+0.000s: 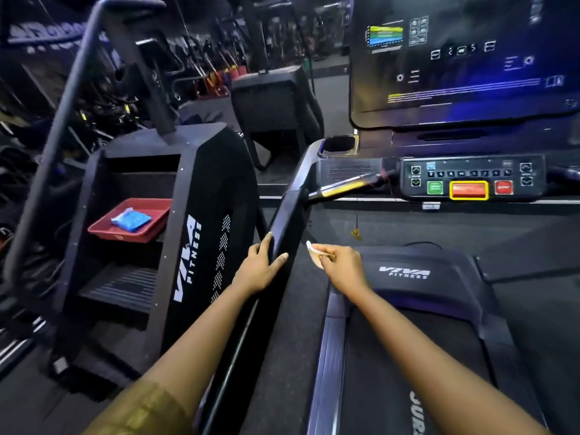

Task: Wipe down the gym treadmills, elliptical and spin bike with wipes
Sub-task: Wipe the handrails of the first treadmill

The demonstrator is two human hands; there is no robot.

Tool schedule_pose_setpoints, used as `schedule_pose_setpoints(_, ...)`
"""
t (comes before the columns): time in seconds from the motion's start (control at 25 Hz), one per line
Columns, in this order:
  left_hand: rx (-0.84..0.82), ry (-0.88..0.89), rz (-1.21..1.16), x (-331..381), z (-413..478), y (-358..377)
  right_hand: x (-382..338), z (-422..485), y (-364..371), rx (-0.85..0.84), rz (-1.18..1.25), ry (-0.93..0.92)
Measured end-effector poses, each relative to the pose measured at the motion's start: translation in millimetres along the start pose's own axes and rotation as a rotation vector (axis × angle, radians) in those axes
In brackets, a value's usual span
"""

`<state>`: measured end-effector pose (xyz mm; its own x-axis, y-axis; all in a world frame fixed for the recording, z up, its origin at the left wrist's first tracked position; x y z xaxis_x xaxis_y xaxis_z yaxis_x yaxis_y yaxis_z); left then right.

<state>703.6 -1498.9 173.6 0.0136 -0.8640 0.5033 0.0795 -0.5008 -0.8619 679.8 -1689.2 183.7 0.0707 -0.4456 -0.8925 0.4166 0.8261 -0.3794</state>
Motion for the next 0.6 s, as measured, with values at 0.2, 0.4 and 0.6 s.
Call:
schedule_pose_setpoints(0.2, 0.075, 0.001, 0.059, -2, 5, -2, 19, 78, 42, 0.035, 0.101, 0.027)
schedule_pose_setpoints(0.4, 0.074, -0.020, 0.094, -6, 7, 0, 14, 144, 81, 0.107, 0.254, -0.027)
schedule_pose_setpoints(0.6, 0.070, -0.035, 0.108, -5, 4, -2, 20, 143, 105, 0.199, 0.404, -0.162)
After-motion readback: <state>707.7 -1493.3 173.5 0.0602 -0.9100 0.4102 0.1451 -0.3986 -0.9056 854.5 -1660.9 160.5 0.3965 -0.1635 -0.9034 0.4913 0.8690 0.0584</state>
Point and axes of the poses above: each hand's wrist, its own z-axis towards the middle knuckle, its own y-axis out of the palm, x = y × z, the point moved 9 cm from there along z, towards the middle knuckle, and after that the axes turned 13 degrees about x, right-handed, at the moved point
